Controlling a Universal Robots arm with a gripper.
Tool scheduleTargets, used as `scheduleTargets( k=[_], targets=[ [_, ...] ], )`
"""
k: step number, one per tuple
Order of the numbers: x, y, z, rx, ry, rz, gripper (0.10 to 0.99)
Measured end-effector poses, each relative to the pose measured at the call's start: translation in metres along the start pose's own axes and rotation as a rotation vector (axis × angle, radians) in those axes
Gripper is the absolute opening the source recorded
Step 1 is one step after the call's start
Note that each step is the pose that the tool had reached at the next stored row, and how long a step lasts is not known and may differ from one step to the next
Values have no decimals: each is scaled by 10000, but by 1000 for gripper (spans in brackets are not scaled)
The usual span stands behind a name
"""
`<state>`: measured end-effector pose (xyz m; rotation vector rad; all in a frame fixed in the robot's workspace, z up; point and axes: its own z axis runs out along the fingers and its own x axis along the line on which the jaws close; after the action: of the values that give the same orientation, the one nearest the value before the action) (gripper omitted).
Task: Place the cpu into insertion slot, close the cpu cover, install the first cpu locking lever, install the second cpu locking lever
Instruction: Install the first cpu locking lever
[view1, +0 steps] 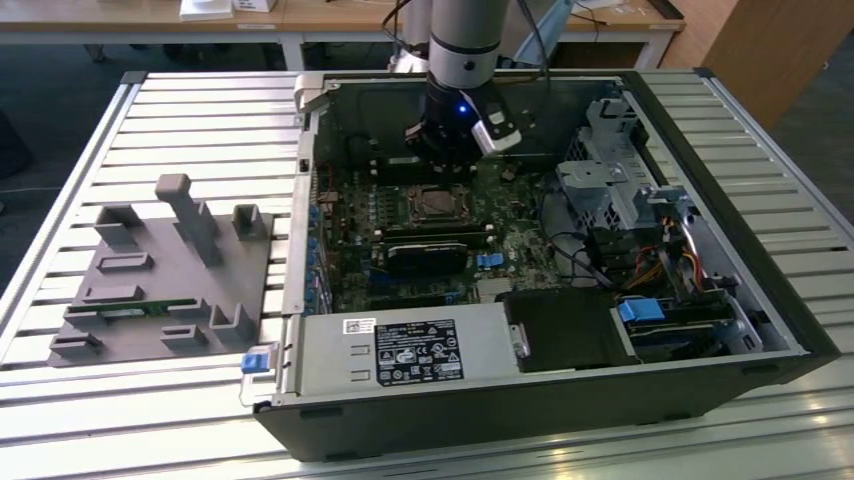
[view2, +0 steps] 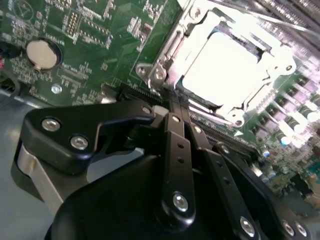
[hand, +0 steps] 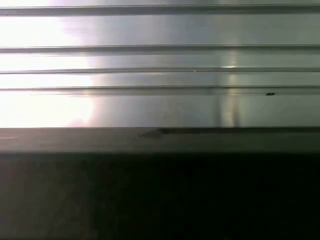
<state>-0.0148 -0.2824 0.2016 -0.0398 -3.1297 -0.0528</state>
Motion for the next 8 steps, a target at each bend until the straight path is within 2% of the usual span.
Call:
scheduleTargets(
  k=[3,8],
  targets=[
    [1,2,-76,5,3,0,106],
    [1,-9,-87,6,6,0,106]
  ],
)
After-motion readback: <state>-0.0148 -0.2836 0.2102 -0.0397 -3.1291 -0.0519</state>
